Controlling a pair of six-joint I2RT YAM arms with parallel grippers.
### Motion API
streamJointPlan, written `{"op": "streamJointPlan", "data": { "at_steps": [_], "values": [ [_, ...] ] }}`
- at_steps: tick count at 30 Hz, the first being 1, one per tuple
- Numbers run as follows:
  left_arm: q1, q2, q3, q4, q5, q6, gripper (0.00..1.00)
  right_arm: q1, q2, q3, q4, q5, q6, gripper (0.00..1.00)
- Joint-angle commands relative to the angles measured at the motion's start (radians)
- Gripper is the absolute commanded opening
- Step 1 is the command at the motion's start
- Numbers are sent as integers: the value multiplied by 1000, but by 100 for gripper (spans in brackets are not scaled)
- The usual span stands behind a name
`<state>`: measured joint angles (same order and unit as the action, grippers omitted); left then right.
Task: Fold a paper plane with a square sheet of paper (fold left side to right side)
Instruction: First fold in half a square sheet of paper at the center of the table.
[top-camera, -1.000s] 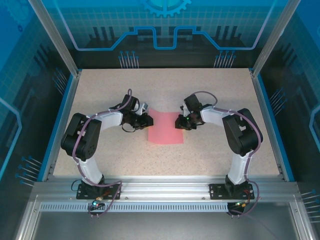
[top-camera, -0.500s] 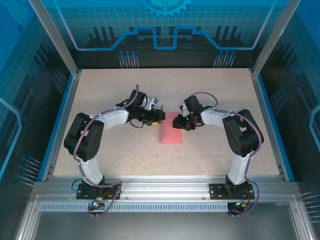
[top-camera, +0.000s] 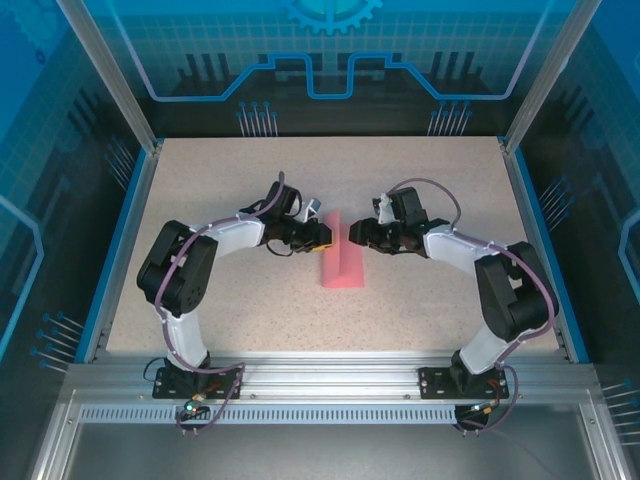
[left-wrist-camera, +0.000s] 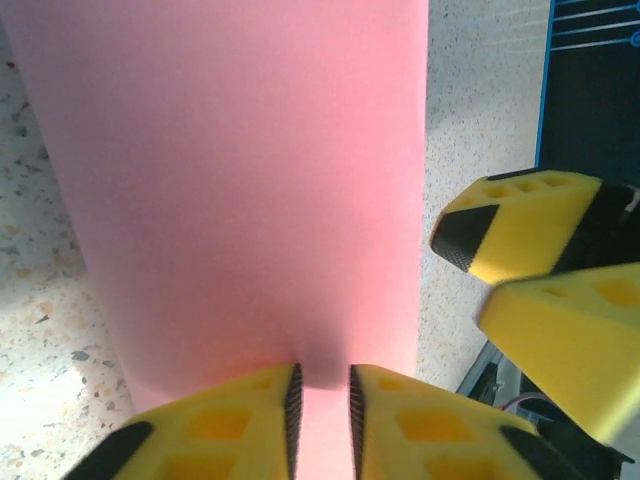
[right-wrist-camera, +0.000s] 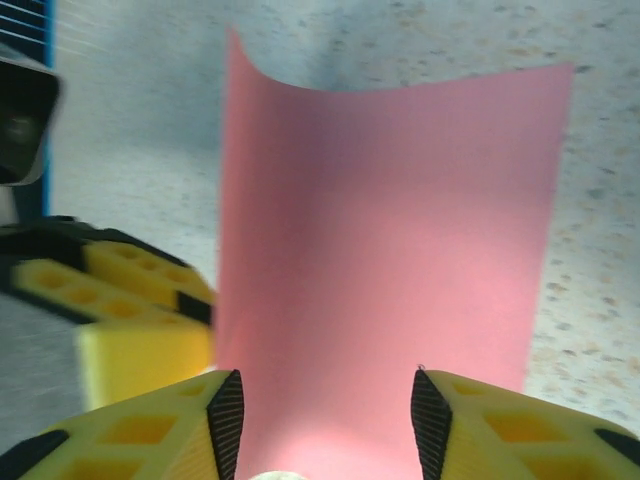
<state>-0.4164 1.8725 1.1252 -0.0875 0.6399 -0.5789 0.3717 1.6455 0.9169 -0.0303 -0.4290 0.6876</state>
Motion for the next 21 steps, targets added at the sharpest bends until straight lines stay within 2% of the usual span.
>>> {"op": "streamJointPlan", "data": {
  "at_steps": [1, 8, 12, 15, 17, 19, 21],
  "values": [
    [-12, 17, 25, 4, -17, -1, 18, -3, 11, -32, 143, -140, 77, 53],
    [-16, 22, 28, -1, -26, -1, 12, 32, 84, 12, 186, -192, 115, 55],
    [-16, 20, 28, -2, -28, -1, 12, 39, 118, 28, 157, -186, 116, 49],
    [-15, 19, 30, -3, -29, -1, 11, 42, 125, 28, 155, -185, 115, 38],
    [-16, 18, 28, -6, -31, 2, 10, 41, 124, 29, 142, -177, 105, 25],
    [-16, 5, 25, -15, -42, 10, 10, 43, 124, 45, 85, -147, 75, 13],
    [-16, -18, 21, -35, -66, 26, 10, 42, 125, 66, 8, -108, 42, 6]
  ]
}}
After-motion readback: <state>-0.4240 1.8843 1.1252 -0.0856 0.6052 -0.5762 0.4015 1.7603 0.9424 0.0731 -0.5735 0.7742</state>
